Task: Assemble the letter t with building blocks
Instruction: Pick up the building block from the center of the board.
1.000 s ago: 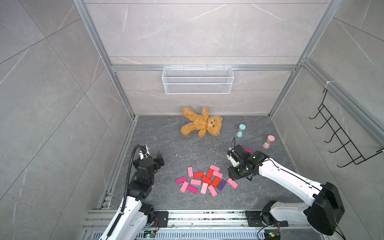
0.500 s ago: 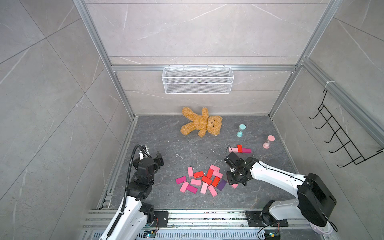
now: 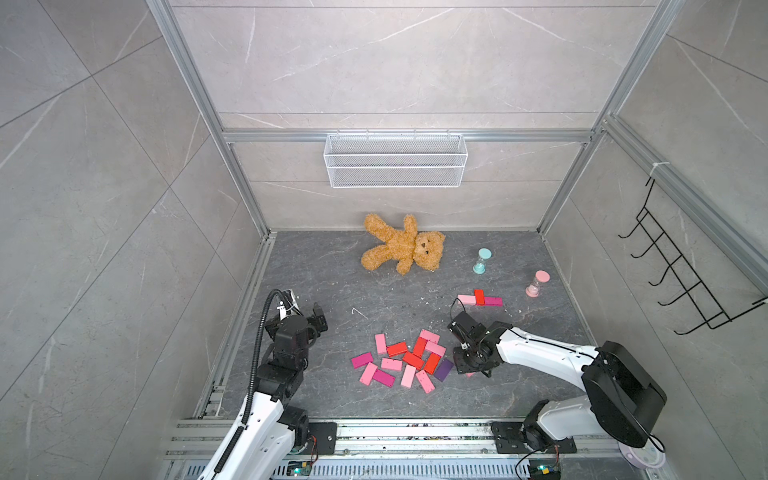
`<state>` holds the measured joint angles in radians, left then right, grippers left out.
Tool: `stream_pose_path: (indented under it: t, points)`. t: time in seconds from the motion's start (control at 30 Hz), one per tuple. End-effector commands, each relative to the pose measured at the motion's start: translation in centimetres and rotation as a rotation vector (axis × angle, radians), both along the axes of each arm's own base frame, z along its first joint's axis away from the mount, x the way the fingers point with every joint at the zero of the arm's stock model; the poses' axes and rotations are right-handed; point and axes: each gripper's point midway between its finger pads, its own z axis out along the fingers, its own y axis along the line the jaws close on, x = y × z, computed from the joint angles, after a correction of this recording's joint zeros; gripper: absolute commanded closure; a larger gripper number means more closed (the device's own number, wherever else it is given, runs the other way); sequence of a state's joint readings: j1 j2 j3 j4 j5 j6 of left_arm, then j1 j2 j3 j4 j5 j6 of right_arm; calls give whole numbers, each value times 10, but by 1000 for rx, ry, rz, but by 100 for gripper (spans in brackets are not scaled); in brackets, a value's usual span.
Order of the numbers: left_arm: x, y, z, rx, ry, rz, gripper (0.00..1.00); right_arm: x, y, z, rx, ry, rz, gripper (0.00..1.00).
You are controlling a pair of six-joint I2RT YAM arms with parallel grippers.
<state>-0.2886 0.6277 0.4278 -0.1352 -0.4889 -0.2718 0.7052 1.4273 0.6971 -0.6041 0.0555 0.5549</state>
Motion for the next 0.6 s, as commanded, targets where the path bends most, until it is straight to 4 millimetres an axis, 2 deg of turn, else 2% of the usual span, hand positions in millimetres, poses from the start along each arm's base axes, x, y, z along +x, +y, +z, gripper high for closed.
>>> stream_pose_path:
  t: [0.0, 0.13, 0.23, 0.37, 0.43, 0.57]
  points:
    - [2, 0, 23, 3, -53, 3, 0, -11, 1, -11, -3, 35, -11, 52]
    - [2, 0, 24, 2, -55, 5, 0, -15, 1, -14, -15, 39, -14, 57]
    - [2, 0, 24, 1, -56, 4, 0, -15, -2, -13, -36, 30, -23, 65]
    - [2, -1, 24, 0, -54, 1, 0, -10, -6, -5, -56, -5, -27, 84]
    - [3, -1, 24, 1, -53, -2, 0, -4, -6, 3, -63, -32, -23, 100]
    - [3, -1, 23, 0, -51, -3, 0, 11, -1, 22, -65, -101, 5, 100]
